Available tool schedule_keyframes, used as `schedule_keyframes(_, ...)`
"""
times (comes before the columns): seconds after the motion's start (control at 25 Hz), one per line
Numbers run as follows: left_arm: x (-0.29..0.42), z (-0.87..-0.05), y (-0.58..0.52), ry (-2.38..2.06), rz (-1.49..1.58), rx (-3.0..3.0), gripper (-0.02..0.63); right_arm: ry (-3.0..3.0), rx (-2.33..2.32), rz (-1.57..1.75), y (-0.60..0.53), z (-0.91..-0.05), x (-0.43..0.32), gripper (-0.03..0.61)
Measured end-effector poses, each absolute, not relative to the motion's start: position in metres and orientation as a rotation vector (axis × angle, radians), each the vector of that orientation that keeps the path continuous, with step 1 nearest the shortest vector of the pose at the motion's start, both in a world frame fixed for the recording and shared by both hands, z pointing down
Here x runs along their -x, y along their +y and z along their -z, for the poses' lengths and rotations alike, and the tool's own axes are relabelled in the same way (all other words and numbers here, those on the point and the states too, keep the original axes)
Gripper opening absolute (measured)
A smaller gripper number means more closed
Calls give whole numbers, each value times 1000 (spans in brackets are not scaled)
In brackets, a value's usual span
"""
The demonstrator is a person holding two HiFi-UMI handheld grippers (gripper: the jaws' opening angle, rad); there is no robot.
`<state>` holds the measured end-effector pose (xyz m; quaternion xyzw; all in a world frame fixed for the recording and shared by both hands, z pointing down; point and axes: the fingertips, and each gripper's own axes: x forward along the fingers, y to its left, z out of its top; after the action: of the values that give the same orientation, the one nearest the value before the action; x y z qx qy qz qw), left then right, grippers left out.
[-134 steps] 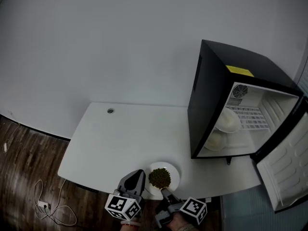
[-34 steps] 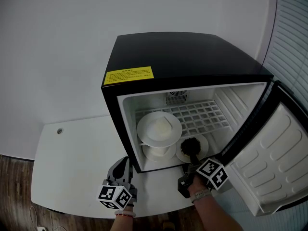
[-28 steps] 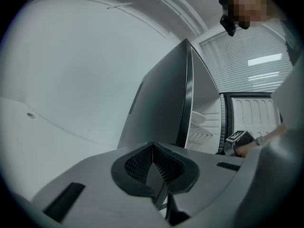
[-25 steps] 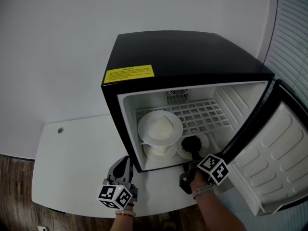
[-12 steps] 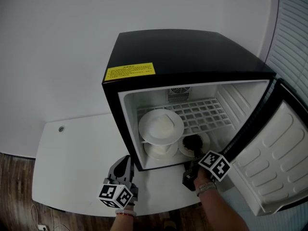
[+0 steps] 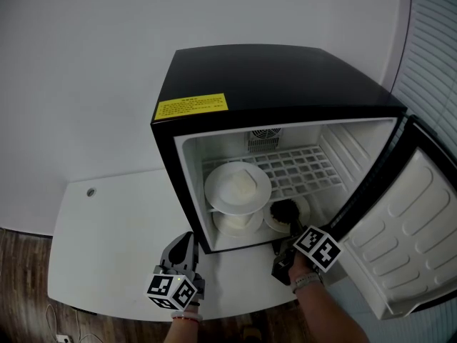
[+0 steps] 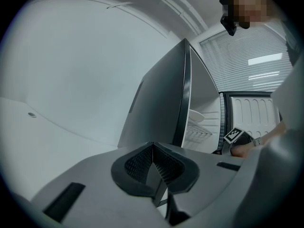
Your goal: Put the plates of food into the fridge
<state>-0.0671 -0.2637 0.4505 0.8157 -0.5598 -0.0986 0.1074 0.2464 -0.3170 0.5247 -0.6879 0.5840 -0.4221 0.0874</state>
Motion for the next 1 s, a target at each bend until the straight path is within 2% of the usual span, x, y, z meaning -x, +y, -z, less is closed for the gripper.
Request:
schedule_keyframes(0.32, 68, -454, -261, -1642, 289, -2397, 9, 1809, 2103, 1115, -310, -512, -247, 123)
schedule_keyframes(0.52, 73, -452, -257, -1642, 296, -2396, 9, 2003, 2068, 1000, -301, -494, -223, 121)
schedule_keyframes(0.56, 74, -452, -255, -1644, 296, -2395, 9, 2047, 2069, 970, -299, -491, -217, 114)
schedule_keyframes(0.64, 76, -452, -252, -1645, 298, -2393, 9, 2123, 2063, 918, -293, -488, -205, 46)
schedule_keyframes(0.76, 78, -450, -247, -1642, 298, -2398, 9, 2206, 2017, 882, -283, -482, -186, 8)
schedule_keyframes(1.0, 77, -447, -231, -1611, 285, -2429, 9, 2396, 1865, 792, -255, -468, -148, 8)
